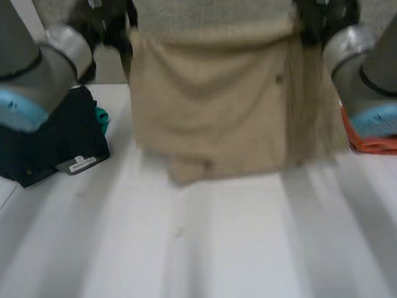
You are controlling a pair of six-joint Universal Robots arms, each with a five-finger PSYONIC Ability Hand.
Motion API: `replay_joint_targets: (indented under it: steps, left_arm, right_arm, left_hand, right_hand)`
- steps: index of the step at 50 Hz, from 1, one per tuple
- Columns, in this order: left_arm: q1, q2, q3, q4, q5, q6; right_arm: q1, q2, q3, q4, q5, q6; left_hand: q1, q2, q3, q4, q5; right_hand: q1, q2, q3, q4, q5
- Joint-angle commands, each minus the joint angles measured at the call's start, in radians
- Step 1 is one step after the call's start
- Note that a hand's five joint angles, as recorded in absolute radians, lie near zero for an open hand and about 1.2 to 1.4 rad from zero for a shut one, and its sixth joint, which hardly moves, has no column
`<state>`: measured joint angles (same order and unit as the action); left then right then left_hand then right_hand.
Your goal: Fold the laundry.
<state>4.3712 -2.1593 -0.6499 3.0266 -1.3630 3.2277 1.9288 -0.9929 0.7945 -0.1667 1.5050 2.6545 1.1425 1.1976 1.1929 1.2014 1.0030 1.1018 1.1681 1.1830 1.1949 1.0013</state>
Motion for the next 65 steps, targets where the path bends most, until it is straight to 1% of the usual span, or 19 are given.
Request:
replay_joint_targets:
  steps: [1,3,7,10,14,17,23,25,27,29,31,33,37,44,48,50,53,60,65]
  left_arm:
    - [-0.009,-0.005,0.349,0.061,-0.134,-0.141]
    - [-0.001,-0.01,0.36,0.084,-0.145,-0.169]
    - [0.004,-0.007,0.317,0.09,-0.122,-0.212]
    - [0.01,0.001,0.199,0.075,-0.11,-0.22]
    - [0.033,0.036,-0.072,0.08,-0.087,-0.21]
    - [0.059,0.044,-0.316,0.127,-0.036,-0.165]
    - [0.09,0.018,-0.626,0.216,0.033,-0.048]
    - [0.088,0.004,-0.689,0.221,0.048,0.019]
    - [0.087,0.001,-0.706,0.213,0.053,0.07]
    - [0.087,0.013,-0.714,0.183,0.052,0.147]
    - [0.09,0.045,-0.715,0.109,0.027,0.24]
    - [0.097,0.082,-0.717,0.052,-0.002,0.291]
    - [0.116,0.156,-0.725,0.002,-0.024,0.333]
    - [0.116,0.262,-0.78,-0.003,-0.034,0.328]
    - [0.084,0.288,-0.823,0.006,-0.036,0.311]
    - [0.042,0.282,-0.832,0.021,-0.039,0.296]
    - [-0.004,0.23,-0.826,0.038,-0.066,0.285]
    - [-0.047,0.11,-0.763,0.043,-0.165,0.254]
    - [-0.076,0.015,-0.679,0.041,-0.235,0.186]
  right_arm:
    - [0.026,0.013,-0.101,-0.381,0.138,0.134]
    - [0.033,-0.001,-0.072,-0.442,0.136,0.139]
    - [0.045,-0.03,0.006,-0.395,0.123,0.136]
    - [0.055,-0.044,0.081,-0.324,0.092,0.139]
    - [0.059,-0.047,0.225,-0.226,0.043,0.145]
    - [0.064,-0.026,0.346,-0.195,0.017,0.147]
    - [0.101,0.087,0.462,-0.168,-0.008,0.115]
    - [0.11,0.127,0.473,-0.14,-0.006,0.076]
    - [0.111,0.145,0.476,-0.116,-0.002,0.055]
    - [0.113,0.152,0.477,-0.082,0.004,0.033]
    - [0.113,0.14,0.479,-0.057,0.017,0.042]
    - [0.111,0.128,0.482,-0.05,0.023,0.053]
    - [0.11,0.076,0.496,-0.04,0.026,0.102]
    - [0.118,-0.009,0.502,-0.001,0.026,0.16]
    - [0.137,-0.041,0.494,0.032,0.029,0.182]
    - [0.151,-0.056,0.483,0.047,0.031,0.194]
    - [0.17,-0.073,0.46,0.071,0.031,0.225]
    - [0.214,-0.095,0.399,0.118,0.044,0.283]
    - [0.251,-0.124,0.348,0.154,0.054,0.334]
  left_hand:
    - [0.254,0.199,0.203,0.195,0.219]
    - [0.254,0.199,0.203,0.195,0.219]
    - [0.254,0.199,0.203,0.195,0.219]
    - [0.254,0.199,0.203,0.195,0.219]
    - [0.254,0.199,0.203,0.195,0.219]
    - [0.254,0.199,0.203,0.195,0.219]
    - [0.254,0.199,0.203,0.195,0.219]
    - [0.152,0.097,0.102,0.093,0.117]
    - [0.055,0.0,0.005,-0.004,0.02]
    - [-0.147,-0.202,-0.198,-0.206,-0.182]
    - [-0.449,-0.504,-0.5,-0.508,-0.484]
    - [-0.593,-0.648,-0.644,-0.652,-0.628]
    - [-0.764,-0.819,-0.815,-0.823,-0.799]
    - [-0.876,-0.931,-0.926,-0.935,-0.911]
    - [-0.917,-0.972,-0.968,-0.976,-0.952]
    - [-0.914,-0.969,-0.965,-0.973,-0.949]
    - [-0.897,-0.952,-0.947,-0.956,-0.932]
    - [-0.911,-0.966,-0.962,-0.97,-0.946]
    - [-0.932,-0.987,-0.982,-0.991,-0.967]
  right_hand:
    - [0.294,0.228,0.213,0.201,0.22]
    - [0.294,0.228,0.213,0.201,0.22]
    - [0.294,0.228,0.213,0.201,0.22]
    - [0.294,0.228,0.213,0.201,0.22]
    - [0.294,0.228,0.213,0.201,0.22]
    - [0.294,0.228,0.213,0.201,0.22]
    - [0.294,0.228,0.213,0.201,0.22]
    - [0.294,0.228,0.213,0.201,0.22]
    - [0.294,0.228,0.213,0.201,0.22]
    - [0.294,0.228,0.213,0.201,0.22]
    - [0.294,0.228,0.213,0.201,0.22]
    - [0.294,0.228,0.213,0.201,0.22]
    - [0.294,0.228,0.213,0.201,0.22]
    - [0.294,0.228,0.213,0.201,0.22]
    - [0.294,0.228,0.213,0.201,0.22]
    - [0.294,0.228,0.213,0.201,0.22]
    - [0.294,0.228,0.213,0.201,0.22]
    - [0.294,0.228,0.213,0.201,0.22]
    - [0.294,0.228,0.213,0.201,0.22]
